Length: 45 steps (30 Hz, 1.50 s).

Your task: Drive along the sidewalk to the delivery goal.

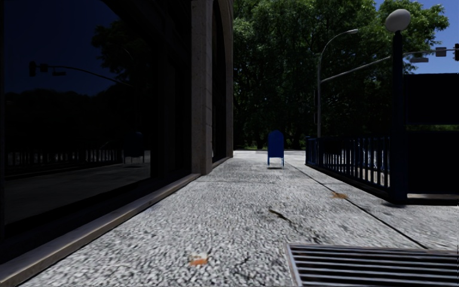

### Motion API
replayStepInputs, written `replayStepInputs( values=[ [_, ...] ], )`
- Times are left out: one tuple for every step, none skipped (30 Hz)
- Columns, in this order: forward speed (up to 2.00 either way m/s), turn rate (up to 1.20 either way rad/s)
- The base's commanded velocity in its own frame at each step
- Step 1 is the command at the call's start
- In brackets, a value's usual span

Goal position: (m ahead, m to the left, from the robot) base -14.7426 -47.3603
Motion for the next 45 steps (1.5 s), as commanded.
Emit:
replayStepInputs(
  values=[
    [2.0,0.0],
    [2.0,0.0],
    [2.0,0.0],
    [2.0,0.0],
    [2.0,-0.13],
    [2.0,-0.18],
    [2.0,-0.2],
    [2.0,-0.2],
    [2.0,-0.2],
    [2.0,-0.2],
    [2.0,-0.1],
    [2.0,-0.1],
    [2.0,0.0],
    [2.0,0.0],
    [2.0,0.0],
    [2.0,0.0],
    [2.0,0.0],
    [2.0,0.0],
    [2.0,0.0],
    [2.0,0.0],
    [2.0,-0.05],
    [2.0,-0.16],
    [2.0,-0.16],
    [2.0,-0.23],
    [2.0,-0.25],
    [2.0,-0.26],
    [2.0,-0.18],
    [2.0,-0.18],
    [2.0,0.0],
    [2.0,0.0],
    [2.0,0.0],
    [2.0,0.0],
    [2.0,0.0],
    [2.0,0.0],
    [2.0,-0.12],
    [2.0,-0.12],
    [2.0,-0.27],
    [2.0,-0.31],
    [2.0,-0.32],
    [2.0,-0.32],
    [2.0,-0.28],
    [2.0,-0.08],
    [2.0,0.0],
    [2.0,0.0],
    [2.0,0.0]
  ],
)
